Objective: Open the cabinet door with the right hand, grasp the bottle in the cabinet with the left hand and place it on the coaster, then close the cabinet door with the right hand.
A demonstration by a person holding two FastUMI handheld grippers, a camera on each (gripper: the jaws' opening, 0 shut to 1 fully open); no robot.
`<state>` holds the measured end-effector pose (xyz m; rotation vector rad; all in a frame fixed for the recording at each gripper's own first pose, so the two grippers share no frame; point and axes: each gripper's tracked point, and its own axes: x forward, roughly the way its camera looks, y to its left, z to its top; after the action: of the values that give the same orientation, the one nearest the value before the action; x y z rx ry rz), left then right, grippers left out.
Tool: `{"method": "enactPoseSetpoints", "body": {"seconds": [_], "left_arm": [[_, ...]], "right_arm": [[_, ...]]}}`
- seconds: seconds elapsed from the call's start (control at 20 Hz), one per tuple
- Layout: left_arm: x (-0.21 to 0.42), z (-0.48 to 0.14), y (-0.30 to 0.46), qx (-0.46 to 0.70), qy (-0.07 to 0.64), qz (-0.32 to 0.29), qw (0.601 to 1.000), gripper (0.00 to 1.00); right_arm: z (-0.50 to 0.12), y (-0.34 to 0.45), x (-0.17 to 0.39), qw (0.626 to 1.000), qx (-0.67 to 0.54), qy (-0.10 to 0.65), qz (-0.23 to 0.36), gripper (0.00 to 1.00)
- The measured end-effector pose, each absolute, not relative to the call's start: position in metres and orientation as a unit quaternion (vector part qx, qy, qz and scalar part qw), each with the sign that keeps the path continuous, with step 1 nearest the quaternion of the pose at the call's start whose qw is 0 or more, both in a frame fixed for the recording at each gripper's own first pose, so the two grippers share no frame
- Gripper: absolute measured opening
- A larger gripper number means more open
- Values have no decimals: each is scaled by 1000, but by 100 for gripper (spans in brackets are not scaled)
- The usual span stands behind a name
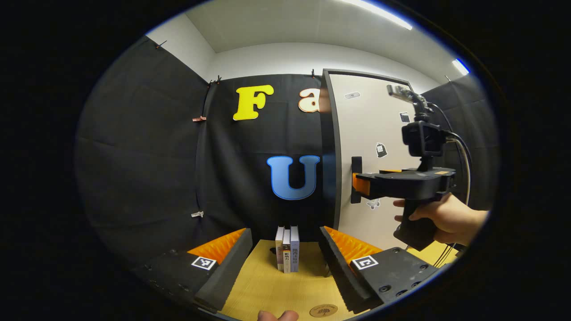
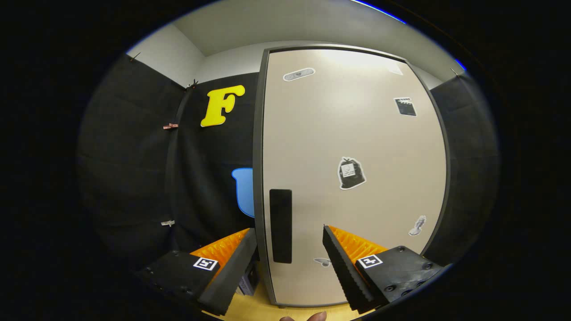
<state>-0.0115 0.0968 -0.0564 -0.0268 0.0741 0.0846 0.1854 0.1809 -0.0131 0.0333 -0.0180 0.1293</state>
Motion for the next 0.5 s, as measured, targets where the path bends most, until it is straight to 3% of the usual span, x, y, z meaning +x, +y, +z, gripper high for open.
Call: {"method": "enactPoseSetpoints", "body": {"seconds": [0.15,0.25,0.35,0.4,0.5], "left_arm": [[-13,-61,107,-16,40,51,998,95],[-15,-64,113,-22,42,59,997,95],[-18,-67,119,-27,46,66,996,95],[-20,-67,122,-27,47,70,996,95],[-24,-67,125,-27,47,76,996,95]], "right_arm": [[-28,189,207,998,24,7,53,94],[-37,194,220,998,31,20,47,79],[-38,196,230,999,36,23,34,70],[-36,193,233,999,41,19,25,54],[-31,190,235,999,49,12,13,39]]}}
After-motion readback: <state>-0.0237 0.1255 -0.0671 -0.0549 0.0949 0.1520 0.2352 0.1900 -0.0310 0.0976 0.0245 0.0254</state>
